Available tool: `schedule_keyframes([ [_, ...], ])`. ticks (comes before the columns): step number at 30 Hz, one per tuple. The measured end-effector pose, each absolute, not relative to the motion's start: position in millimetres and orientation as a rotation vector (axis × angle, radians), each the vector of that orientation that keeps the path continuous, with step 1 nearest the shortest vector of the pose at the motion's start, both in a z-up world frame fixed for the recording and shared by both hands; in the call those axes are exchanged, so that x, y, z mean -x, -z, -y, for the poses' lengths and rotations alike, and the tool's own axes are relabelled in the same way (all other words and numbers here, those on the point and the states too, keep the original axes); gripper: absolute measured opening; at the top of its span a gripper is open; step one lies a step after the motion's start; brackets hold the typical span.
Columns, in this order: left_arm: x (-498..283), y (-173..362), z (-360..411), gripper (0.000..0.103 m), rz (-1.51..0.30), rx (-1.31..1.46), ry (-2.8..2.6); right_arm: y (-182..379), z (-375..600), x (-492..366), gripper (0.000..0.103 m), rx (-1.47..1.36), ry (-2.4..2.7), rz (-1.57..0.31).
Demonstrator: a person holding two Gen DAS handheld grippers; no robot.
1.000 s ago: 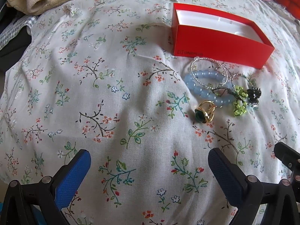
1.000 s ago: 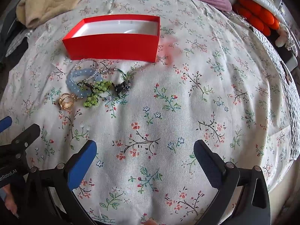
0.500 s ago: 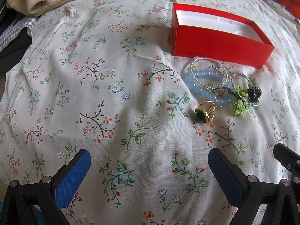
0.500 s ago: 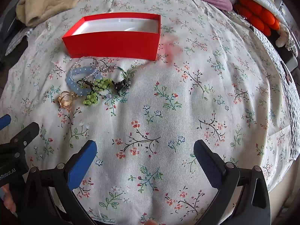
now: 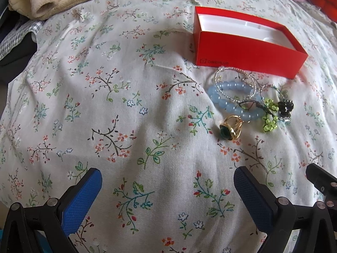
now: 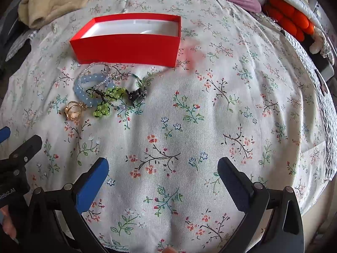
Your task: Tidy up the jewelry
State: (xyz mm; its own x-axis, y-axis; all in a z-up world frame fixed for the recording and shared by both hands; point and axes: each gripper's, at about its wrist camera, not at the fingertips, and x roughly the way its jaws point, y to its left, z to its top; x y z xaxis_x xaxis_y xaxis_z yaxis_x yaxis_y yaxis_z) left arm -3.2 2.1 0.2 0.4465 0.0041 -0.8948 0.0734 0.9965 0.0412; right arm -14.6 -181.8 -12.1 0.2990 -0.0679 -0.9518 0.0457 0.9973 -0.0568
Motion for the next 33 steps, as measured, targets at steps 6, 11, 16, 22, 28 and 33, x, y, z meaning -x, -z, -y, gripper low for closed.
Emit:
schedule_keyframes([
  [6, 6.3, -2.7, -2.0, 0.103, -1.101, -0.086, 0.05, 12.3, 181.7, 14.0, 0.103, 0.023, 0.083, -1.265],
  [11, 6.9, -2.7, 0.1, 0.103, -1.101, -0.089, 0.052, 10.6, 182.0, 13.9, 0.103, 0.023, 0.087, -1.261],
  [16, 6.8, -2.4, 1.0, 0.103, -1.101, -0.092, 0.049, 10.0, 182.6, 13.2, 0.103, 0.02, 0.089, -1.261],
  [22, 5.4, -2.4, -0.2, 0.103, -1.1, -0.09, 0.044, 9.0, 183.6, 13.4, 0.103, 0.018, 0.093, -1.258],
  [28, 6.0, -2.8, -1.7, 0.103, -1.099, -0.091, 0.047, 8.6, 184.4, 13.7, 0.103, 0.011, 0.1, -1.258],
  [33, 4.5, -3.5, -1.8, 0.103, -1.096, -0.093, 0.04, 6.3, 186.6, 13.7, 0.103, -0.003, 0.095, -1.255],
])
